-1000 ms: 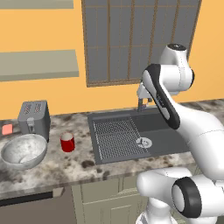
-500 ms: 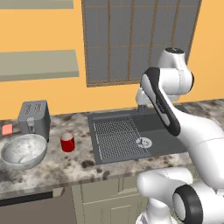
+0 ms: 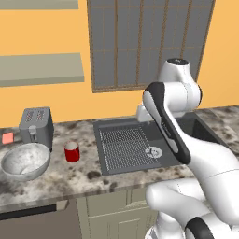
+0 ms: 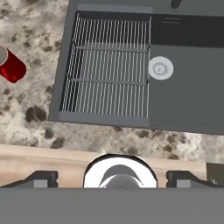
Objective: Pick the mug and place it in the sink. Pick the bowl and place it in the open cabinet and then close the cabinet.
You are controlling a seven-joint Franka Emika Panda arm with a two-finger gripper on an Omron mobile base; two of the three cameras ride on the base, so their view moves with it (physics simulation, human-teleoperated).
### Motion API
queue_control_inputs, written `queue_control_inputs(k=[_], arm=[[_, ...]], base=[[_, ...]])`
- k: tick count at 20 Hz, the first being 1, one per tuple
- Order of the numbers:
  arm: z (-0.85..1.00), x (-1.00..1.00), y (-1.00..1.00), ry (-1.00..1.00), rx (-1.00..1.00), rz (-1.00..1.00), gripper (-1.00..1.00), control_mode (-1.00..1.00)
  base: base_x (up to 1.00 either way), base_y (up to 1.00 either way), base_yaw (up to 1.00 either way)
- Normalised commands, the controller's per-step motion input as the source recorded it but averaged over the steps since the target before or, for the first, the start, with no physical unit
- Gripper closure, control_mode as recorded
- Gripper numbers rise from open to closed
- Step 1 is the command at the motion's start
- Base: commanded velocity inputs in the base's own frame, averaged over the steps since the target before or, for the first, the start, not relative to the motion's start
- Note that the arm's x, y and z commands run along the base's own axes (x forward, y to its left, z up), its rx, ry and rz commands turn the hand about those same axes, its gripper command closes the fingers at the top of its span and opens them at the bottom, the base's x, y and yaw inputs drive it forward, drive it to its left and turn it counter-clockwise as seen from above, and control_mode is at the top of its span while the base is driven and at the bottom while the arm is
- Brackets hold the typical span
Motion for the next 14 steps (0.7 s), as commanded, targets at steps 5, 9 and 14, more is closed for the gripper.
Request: queue_control_inputs(k=[5,9,14], arm=[[-0.04,-0.32,0.51,-0.01,0.00,0.07,-1.00,-1.00],[0.00,-0.20,0.48,0.00,-0.01,0.07,-1.00,-1.00],[-0.18,-0.03,0.61,0.00,0.06,0.03,-1.00,-1.00]], base=[[0.00,0.00,0.00],[0.00,0.00,0.00],[0.00,0.00,0.00]])
